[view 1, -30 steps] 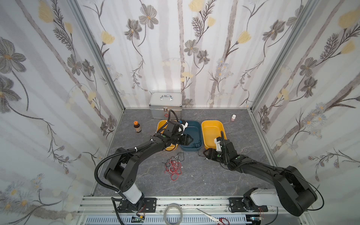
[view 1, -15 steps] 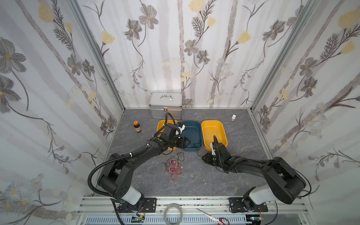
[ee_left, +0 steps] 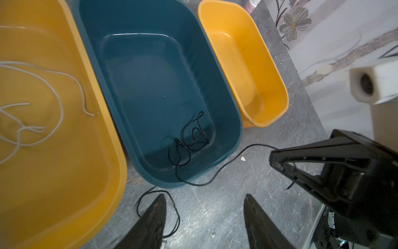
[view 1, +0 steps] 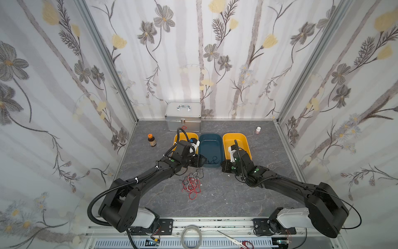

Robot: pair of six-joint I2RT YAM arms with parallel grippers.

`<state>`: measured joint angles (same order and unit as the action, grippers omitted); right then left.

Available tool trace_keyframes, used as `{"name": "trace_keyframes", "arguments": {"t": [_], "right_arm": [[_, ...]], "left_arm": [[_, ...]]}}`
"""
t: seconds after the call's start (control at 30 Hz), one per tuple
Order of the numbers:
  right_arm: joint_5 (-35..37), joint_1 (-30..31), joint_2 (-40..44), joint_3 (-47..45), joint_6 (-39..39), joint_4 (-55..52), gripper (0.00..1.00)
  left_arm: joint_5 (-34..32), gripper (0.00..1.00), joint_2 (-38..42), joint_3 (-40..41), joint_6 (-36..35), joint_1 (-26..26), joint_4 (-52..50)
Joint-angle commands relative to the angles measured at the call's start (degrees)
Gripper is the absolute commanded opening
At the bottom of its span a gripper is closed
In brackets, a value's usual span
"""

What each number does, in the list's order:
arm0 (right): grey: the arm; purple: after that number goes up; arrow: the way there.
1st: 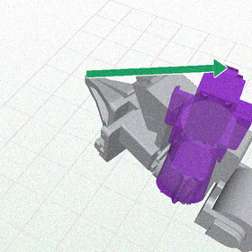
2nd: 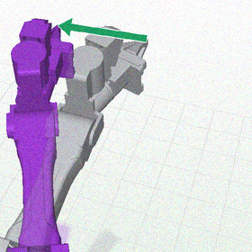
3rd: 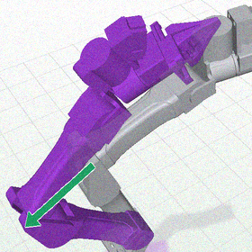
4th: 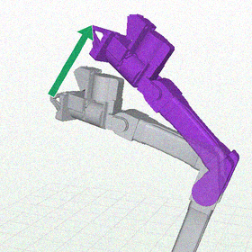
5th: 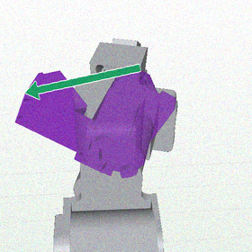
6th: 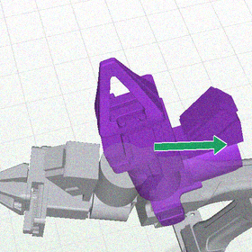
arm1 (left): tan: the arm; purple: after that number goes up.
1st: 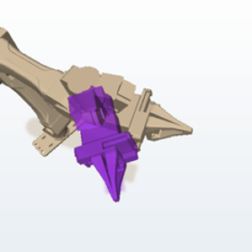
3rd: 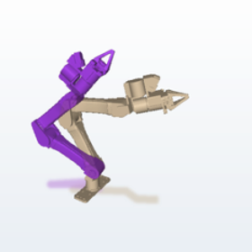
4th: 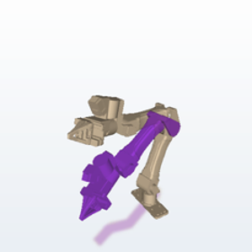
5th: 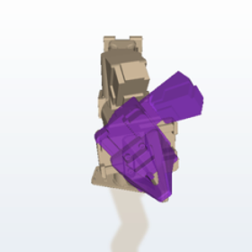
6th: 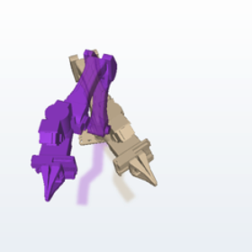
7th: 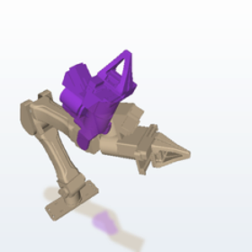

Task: Untangle and sort cables by color
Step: Pick up the cable from the center of the table, then place the cable in the container.

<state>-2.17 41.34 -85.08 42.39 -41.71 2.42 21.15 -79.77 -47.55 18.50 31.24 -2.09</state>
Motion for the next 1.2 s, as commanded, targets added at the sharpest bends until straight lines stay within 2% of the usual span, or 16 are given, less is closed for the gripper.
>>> {"name": "trace_keyframes", "arguments": {"t": [0.0, 0.37, 0.57, 0.77, 0.9, 1.17], "right_arm": [[2.7, 0.1, 0.1, 3.8, 3.5, -1.4, 0.00], [11.9, -3.6, -16.0, 25.0, 13.9, -5.9, 0.00], [10.8, -3.6, -24.7, 31.1, 14.7, -5.5, 0.02], [4.7, -4.3, -29.8, 33.5, 13.9, -5.5, 0.13], [6.2, -4.6, -28.8, 33.2, 14.0, -6.6, 0.37], [3.4, -7.2, -23.3, 30.5, 14.7, -5.8, 0.48]], "left_arm": [[-0.3, 0.60, 1.9, 1.6, 1.8, -0.9, 1.5], [0.1, 0.61, 7.3, 5.8, 4.1, -2.7, 1.1], [-0.5, 0.61, 10.4, 7.3, 4.7, -3.0, 0.4], [-0.4, 0.62, 10.1, 7.7, 5.2, -3.2, 0.3], [-0.6, 0.62, 10.1, 7.9, 5.5, -3.2, 0.0], [-1.1, 0.63, 8.8, 8.1, 7.2, -3.5, -0.3]]}}
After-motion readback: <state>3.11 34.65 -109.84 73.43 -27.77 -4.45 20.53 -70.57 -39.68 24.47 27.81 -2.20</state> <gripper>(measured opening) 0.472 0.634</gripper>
